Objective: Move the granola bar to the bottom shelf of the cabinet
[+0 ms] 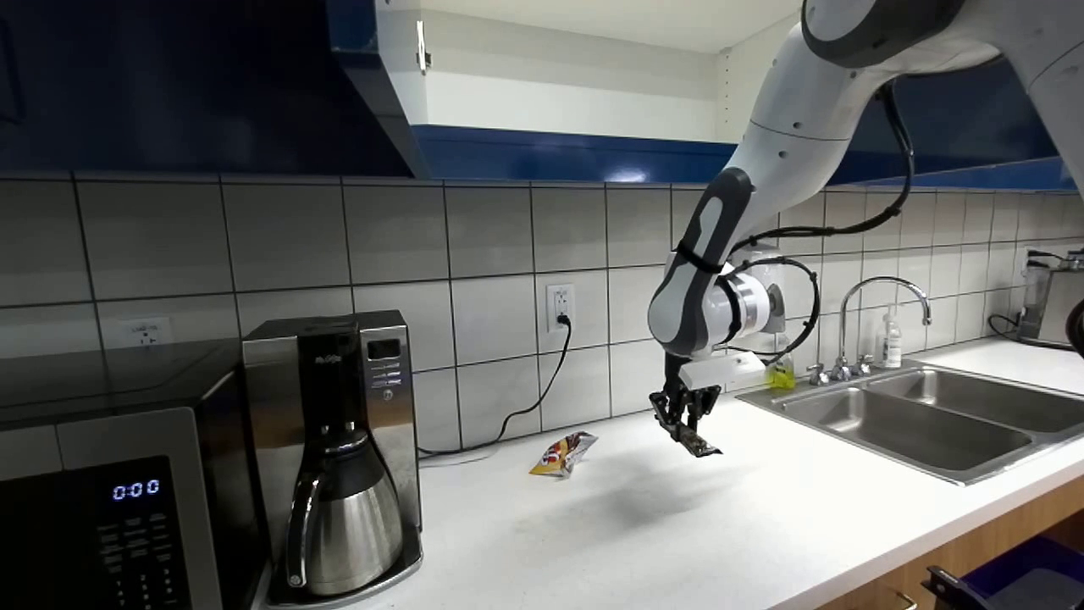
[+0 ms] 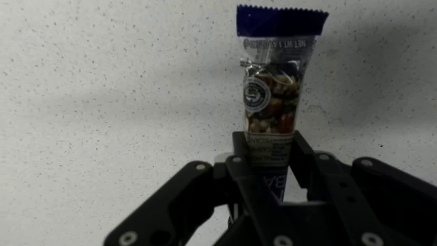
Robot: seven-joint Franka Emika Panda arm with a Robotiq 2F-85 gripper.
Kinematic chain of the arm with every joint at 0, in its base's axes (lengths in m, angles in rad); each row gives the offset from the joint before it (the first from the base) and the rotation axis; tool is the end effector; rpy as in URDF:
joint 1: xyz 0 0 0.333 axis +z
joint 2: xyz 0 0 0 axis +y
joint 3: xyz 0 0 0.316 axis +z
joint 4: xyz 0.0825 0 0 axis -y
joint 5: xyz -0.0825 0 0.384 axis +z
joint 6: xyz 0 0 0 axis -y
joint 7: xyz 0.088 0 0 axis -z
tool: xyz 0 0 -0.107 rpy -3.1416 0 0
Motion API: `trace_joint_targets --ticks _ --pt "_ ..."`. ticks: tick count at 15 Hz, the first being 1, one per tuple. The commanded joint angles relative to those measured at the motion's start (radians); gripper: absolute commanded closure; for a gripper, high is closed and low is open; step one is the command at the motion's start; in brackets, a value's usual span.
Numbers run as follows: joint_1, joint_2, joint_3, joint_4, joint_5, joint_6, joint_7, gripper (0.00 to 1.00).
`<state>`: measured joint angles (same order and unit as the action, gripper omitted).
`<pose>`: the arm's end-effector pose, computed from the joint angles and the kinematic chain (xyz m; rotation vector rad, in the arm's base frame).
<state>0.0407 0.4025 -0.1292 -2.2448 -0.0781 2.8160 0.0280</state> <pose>0.5575 -0.0464 0.2034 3.0448 -0.0458 0.2560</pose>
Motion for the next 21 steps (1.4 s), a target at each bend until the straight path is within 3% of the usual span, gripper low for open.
trace_joint_targets --ticks 1,11,21 --pt "-0.02 -0.102 0.013 -0.11 -0.007 0.018 -0.003 0.91" --pt "-0.018 -0.246 0.021 -0.29 -0.017 0.011 -0.007 0.91" --pt "-0.018 -0.369 0.032 -0.393 -0.055 -0.016 0.002 0.91"
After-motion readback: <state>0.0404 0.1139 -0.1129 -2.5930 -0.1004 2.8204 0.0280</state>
